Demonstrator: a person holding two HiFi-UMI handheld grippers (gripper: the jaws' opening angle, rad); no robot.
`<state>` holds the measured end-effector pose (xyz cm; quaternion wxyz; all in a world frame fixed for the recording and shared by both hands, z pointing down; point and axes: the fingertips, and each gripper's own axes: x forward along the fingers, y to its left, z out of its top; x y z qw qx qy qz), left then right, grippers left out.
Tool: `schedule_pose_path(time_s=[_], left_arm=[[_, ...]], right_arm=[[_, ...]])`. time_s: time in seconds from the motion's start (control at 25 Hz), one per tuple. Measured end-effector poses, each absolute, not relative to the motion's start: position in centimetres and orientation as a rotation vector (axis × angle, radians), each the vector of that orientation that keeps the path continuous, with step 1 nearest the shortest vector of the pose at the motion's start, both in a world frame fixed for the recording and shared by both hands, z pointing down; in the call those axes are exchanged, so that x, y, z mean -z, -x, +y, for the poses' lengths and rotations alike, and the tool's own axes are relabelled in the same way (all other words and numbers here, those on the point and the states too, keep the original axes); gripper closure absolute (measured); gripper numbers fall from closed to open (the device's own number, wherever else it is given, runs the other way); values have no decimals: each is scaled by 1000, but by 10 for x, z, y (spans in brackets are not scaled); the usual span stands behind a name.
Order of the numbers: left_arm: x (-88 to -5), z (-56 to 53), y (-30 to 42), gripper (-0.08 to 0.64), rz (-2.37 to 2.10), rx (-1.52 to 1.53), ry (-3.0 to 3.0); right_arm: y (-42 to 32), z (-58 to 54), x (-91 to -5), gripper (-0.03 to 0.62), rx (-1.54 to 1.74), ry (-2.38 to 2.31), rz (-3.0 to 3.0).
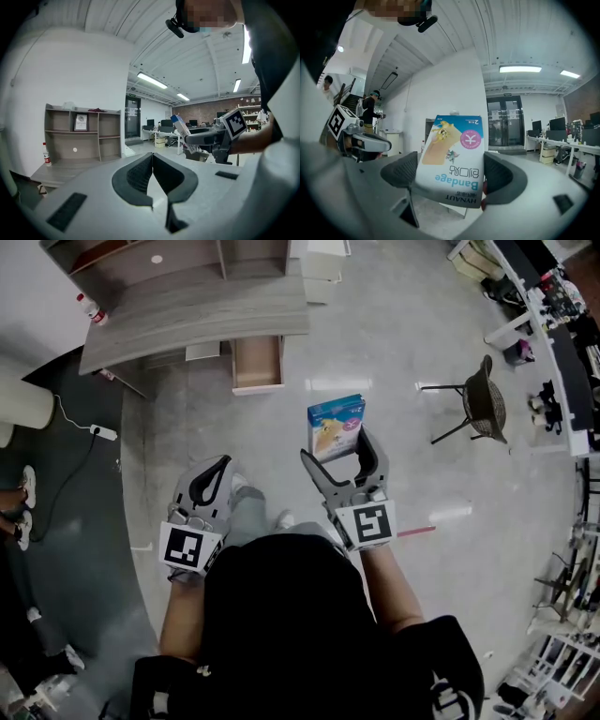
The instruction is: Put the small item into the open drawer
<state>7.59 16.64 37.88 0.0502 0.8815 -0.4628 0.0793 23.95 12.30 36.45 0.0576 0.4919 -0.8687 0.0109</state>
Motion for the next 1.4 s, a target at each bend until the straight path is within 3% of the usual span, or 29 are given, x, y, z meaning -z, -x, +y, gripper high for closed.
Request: schedule_pose_path(time_s=[0.8,1.4], left_arm=[[-394,-15,27,557,-1318,-215,-2695],[-409,-45,62,557,-1460,-219,-2505]], right_arm=[[-138,-51,-390,135,-65,-1507,-2529],[-100,-117,-435,135,-147,-1247,-2506]])
